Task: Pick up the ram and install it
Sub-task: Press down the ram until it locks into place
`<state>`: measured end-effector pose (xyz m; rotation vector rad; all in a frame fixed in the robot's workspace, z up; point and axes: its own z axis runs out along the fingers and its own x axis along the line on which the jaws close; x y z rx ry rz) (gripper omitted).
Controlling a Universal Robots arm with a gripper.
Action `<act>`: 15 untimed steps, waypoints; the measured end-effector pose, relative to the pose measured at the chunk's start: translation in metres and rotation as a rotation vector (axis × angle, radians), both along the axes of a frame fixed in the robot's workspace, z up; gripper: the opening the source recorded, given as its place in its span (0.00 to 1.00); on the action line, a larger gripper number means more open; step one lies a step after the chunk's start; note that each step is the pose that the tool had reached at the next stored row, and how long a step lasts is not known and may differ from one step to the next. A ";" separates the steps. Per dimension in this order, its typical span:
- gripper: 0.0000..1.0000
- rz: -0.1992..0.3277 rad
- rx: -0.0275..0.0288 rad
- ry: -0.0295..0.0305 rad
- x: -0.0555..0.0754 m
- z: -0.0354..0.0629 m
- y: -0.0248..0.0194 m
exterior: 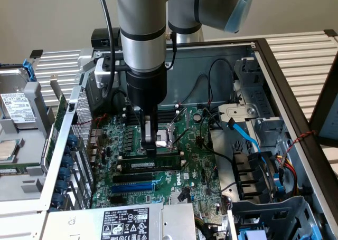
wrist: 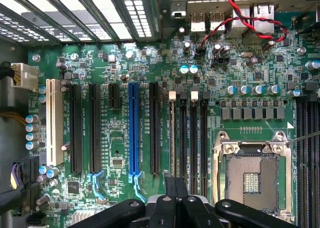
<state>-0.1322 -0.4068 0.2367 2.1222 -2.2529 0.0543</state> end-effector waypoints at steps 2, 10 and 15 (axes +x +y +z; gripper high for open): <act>0.10 0.000 -0.0001 0.0001 0.000 0.0000 0.0000; 0.10 0.000 0.0001 -0.0001 0.000 -0.0025 0.0000; 0.10 0.000 -0.0001 0.0001 0.000 -0.0027 0.0000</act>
